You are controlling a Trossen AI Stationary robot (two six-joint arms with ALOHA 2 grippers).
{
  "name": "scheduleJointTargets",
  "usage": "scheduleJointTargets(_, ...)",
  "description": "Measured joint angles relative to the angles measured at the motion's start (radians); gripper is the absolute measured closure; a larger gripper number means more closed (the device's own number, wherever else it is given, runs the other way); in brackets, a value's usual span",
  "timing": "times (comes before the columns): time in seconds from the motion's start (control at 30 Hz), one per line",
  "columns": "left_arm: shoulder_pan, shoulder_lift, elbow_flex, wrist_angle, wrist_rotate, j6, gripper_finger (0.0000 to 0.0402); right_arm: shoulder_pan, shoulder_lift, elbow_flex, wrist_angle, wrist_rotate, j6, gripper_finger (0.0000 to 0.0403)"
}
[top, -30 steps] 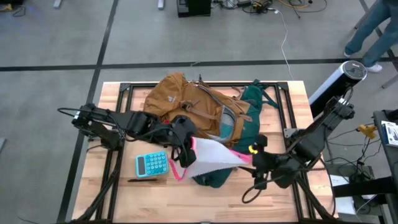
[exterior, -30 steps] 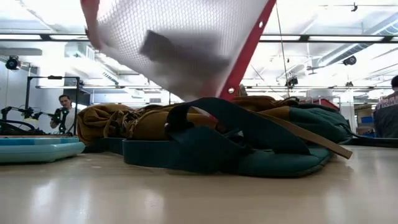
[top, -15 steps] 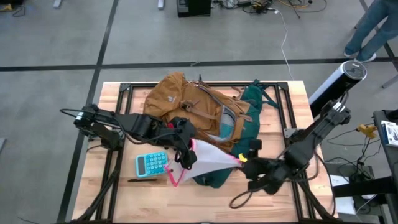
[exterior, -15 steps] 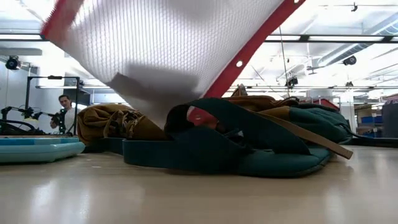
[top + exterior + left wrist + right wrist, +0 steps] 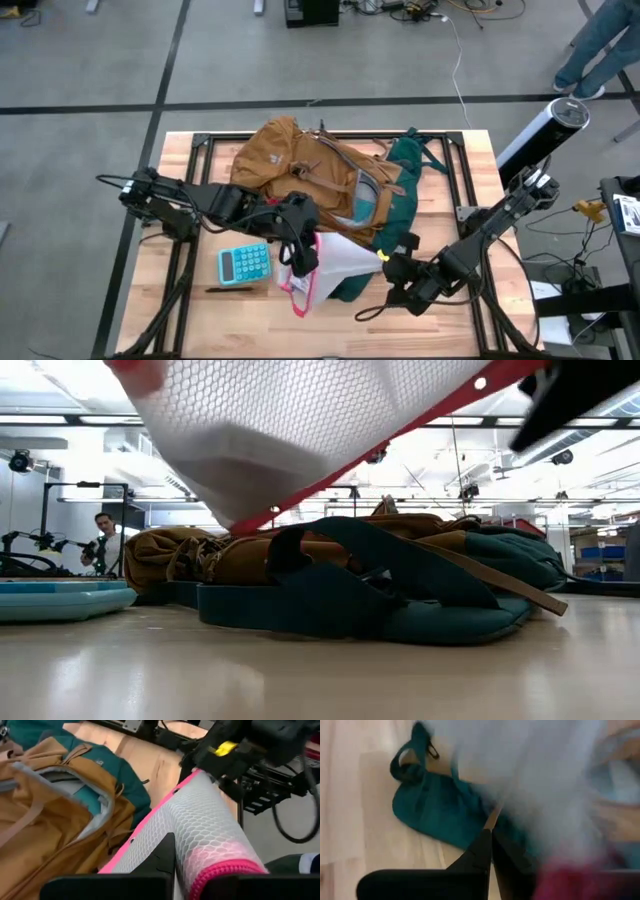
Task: Unpack backpack
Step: Remove the earphones from the pink zip bag
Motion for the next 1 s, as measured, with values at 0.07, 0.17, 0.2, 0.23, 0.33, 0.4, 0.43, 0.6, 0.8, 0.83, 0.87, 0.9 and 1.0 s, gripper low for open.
scheduleJointTargets(0.07,0.006,0.010,-0.003,-0.013,-0.009,0.001,0.0401,0.016,-0.011,-0.026,-0.013,-0.008,0.053,0.0401)
scheduleJointTargets(0.17,0.013,0.042,-0.012,-0.037,-0.011,-0.001,0.0401,0.046,-0.041,-0.019,-0.044,-0.020,0.072,0.0391)
scheduleJointTargets(0.2,0.018,0.059,-0.015,-0.037,-0.006,-0.006,0.0401,0.058,-0.050,-0.005,-0.062,-0.020,0.064,0.0385)
scheduleJointTargets(0.23,0.021,0.072,-0.017,-0.037,0.004,-0.007,0.0401,0.068,-0.057,0.015,-0.083,-0.020,0.047,0.0377)
scheduleJointTargets(0.33,0.035,0.122,-0.022,-0.040,0.024,-0.008,0.0401,0.087,-0.065,0.087,-0.138,-0.013,-0.027,0.0342)
scheduleJointTargets(0.4,0.046,0.156,-0.022,-0.036,0.031,-0.008,0.0402,0.092,-0.063,0.126,-0.143,0.009,-0.092,0.0312)
scheduleJointTargets(0.43,0.052,0.171,-0.022,-0.034,0.035,-0.006,0.0401,0.092,-0.062,0.138,-0.132,0.024,-0.131,0.0296)
scheduleJointTargets(0.6,0.088,0.237,-0.022,-0.025,0.069,0.009,0.0401,0.079,-0.051,0.146,0.032,0.140,-0.310,0.0220)
scheduleJointTargets(0.8,0.167,0.295,-0.023,0.041,0.120,0.078,0.0401,0.024,-0.044,0.146,0.395,0.124,-0.719,0.0193)
scheduleJointTargets(0.83,0.185,0.302,-0.023,0.056,0.126,0.089,0.0401,0.002,-0.041,0.145,0.411,0.102,-0.747,0.0195)
scheduleJointTargets(0.87,0.201,0.306,-0.023,0.062,0.127,0.099,0.0401,-0.025,-0.034,0.144,0.425,0.072,-0.762,0.0198)
scheduleJointTargets(0.9,0.216,0.313,-0.023,0.061,0.127,0.110,0.0401,-0.053,-0.022,0.144,0.440,0.039,-0.763,0.0202)
scheduleJointTargets(1.0,0.261,0.318,-0.024,0.045,0.127,0.135,0.0401,-0.110,0.019,0.144,0.446,-0.039,-0.731,0.0216)
